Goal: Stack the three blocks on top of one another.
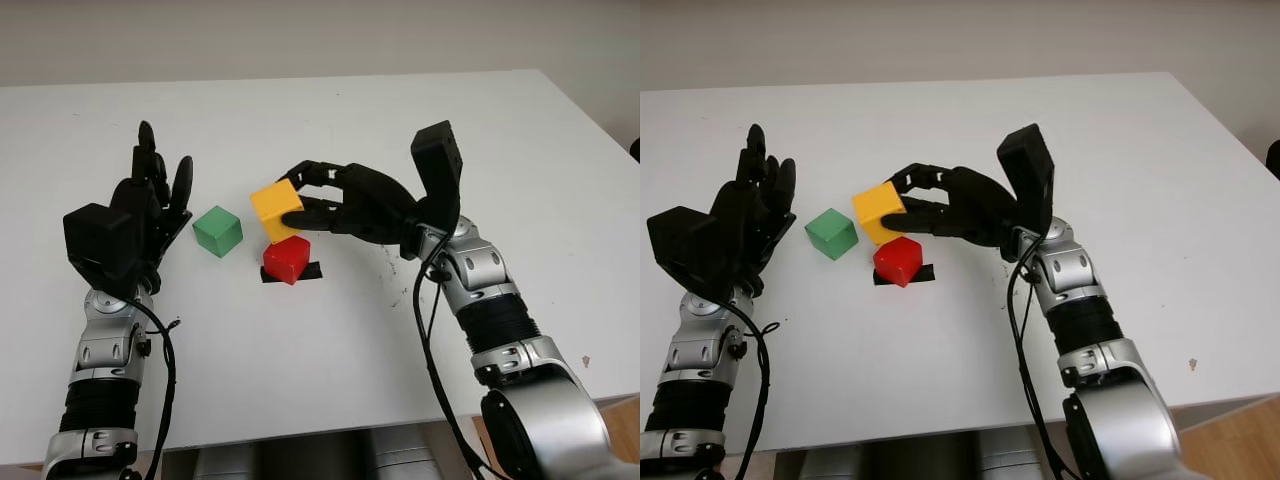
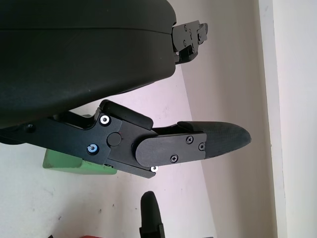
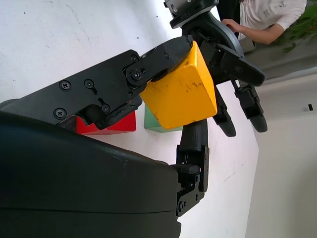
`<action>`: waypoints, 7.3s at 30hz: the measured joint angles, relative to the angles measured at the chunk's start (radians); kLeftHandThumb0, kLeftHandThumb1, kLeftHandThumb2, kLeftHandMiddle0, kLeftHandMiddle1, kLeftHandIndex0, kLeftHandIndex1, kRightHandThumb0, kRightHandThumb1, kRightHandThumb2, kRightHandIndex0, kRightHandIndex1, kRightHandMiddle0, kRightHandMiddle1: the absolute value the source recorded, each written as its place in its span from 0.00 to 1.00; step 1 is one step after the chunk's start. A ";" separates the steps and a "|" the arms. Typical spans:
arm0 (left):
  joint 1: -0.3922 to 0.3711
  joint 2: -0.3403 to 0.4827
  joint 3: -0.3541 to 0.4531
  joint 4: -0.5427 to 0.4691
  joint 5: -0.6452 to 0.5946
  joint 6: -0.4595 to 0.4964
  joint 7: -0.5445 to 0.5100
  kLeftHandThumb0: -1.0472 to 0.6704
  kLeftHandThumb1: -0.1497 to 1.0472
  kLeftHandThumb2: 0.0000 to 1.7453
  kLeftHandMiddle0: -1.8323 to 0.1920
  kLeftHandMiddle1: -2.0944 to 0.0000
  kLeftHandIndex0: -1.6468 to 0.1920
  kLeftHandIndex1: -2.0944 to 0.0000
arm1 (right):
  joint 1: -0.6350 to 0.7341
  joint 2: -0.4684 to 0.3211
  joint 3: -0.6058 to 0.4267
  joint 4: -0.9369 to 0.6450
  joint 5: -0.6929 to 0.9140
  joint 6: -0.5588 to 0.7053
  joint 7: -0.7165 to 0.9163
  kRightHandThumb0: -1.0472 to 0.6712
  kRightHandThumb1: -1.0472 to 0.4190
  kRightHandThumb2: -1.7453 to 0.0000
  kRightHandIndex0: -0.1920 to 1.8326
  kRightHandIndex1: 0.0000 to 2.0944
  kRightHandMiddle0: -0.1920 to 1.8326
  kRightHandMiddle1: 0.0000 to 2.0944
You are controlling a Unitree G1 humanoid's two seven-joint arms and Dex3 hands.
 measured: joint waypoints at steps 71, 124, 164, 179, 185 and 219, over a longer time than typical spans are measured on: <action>0.000 0.003 0.001 0.001 0.003 0.001 -0.003 0.17 1.00 0.29 1.00 1.00 1.00 1.00 | 0.008 -0.117 0.145 0.236 -0.395 -0.734 -0.043 0.14 0.06 0.97 0.00 0.00 0.00 0.04; 0.088 0.243 -0.306 -0.422 0.724 0.552 -0.141 0.10 1.00 0.05 0.93 0.98 0.85 0.97 | -0.022 -0.138 -0.235 0.249 -0.075 -0.556 -0.331 0.16 0.00 0.66 0.00 0.00 0.00 0.00; 0.079 0.146 -0.319 -0.268 0.680 0.485 0.103 0.23 0.97 0.03 0.82 0.97 0.79 0.49 | -0.022 -0.127 -0.222 0.231 -0.078 -0.545 -0.360 0.19 0.00 0.66 0.00 0.00 0.02 0.02; 0.078 0.166 -0.359 -0.267 0.785 0.498 0.117 0.27 0.92 0.03 0.74 0.96 0.75 0.46 | -0.021 -0.124 -0.220 0.231 -0.079 -0.544 -0.361 0.20 0.00 0.65 0.00 0.00 0.01 0.02; 0.079 0.191 -0.408 -0.267 0.885 0.530 0.096 0.23 0.90 0.03 0.78 0.98 0.74 0.62 | -0.021 -0.124 -0.220 0.231 -0.080 -0.544 -0.372 0.20 0.00 0.66 0.00 0.00 0.02 0.02; 0.080 0.173 -0.399 -0.269 0.845 0.509 0.091 0.23 0.94 0.03 0.77 0.97 0.67 0.73 | -0.021 -0.124 -0.222 0.231 -0.075 -0.533 -0.386 0.23 0.00 0.71 0.00 0.00 0.03 0.03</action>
